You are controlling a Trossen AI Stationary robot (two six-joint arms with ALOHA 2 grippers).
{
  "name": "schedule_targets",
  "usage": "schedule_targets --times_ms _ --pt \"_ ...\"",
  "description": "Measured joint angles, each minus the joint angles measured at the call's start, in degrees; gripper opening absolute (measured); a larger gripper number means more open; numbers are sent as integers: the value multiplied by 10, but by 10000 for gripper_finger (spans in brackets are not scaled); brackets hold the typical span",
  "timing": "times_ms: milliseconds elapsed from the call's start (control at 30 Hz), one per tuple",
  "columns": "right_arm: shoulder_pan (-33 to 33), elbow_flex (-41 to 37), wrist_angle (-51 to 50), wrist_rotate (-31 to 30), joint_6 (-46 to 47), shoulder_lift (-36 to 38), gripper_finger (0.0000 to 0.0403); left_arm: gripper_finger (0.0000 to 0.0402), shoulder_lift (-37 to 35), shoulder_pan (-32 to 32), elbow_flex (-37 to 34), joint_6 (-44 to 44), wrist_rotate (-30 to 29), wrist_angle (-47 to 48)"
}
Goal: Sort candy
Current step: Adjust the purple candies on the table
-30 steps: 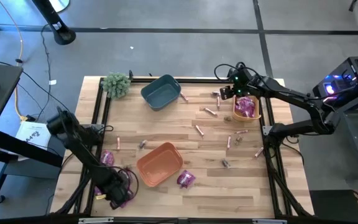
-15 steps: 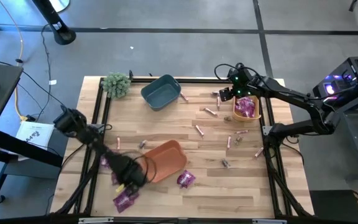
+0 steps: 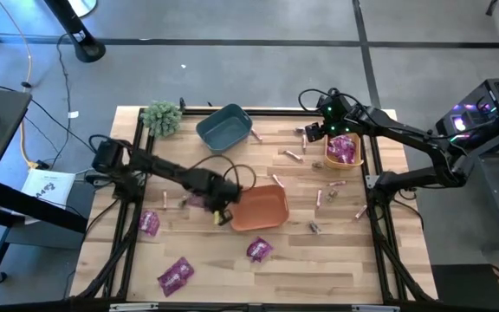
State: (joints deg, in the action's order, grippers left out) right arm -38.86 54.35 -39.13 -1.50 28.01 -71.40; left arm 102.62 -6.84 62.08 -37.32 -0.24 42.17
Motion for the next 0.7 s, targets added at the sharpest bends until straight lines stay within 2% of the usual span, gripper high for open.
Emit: schedule_targets --times_ms 100,200,333,433,500,567,700 --pt "0 0 0 10 0 0 212 0 -16 1 56 40 27 88" --pt "0 0 0 11 0 0 212 0 -44 -21 79 53 77 155" --pt "0 0 4 11 0 0 212 0 -104 -99 64 -13 125 178" --pt "0 0 4 11 -4 0 212 0 -121 -184 25 -117 176 166" --pt "0 0 4 11 -11 0 212 0 -124 -241 -1 -199 236 123" --pt "0 0 4 11 -15 0 212 0 -123 -296 -23 -280 287 36" --pt "0 0 7 11 -30 0 212 0 -107 -374 -48 -440 297 -177"
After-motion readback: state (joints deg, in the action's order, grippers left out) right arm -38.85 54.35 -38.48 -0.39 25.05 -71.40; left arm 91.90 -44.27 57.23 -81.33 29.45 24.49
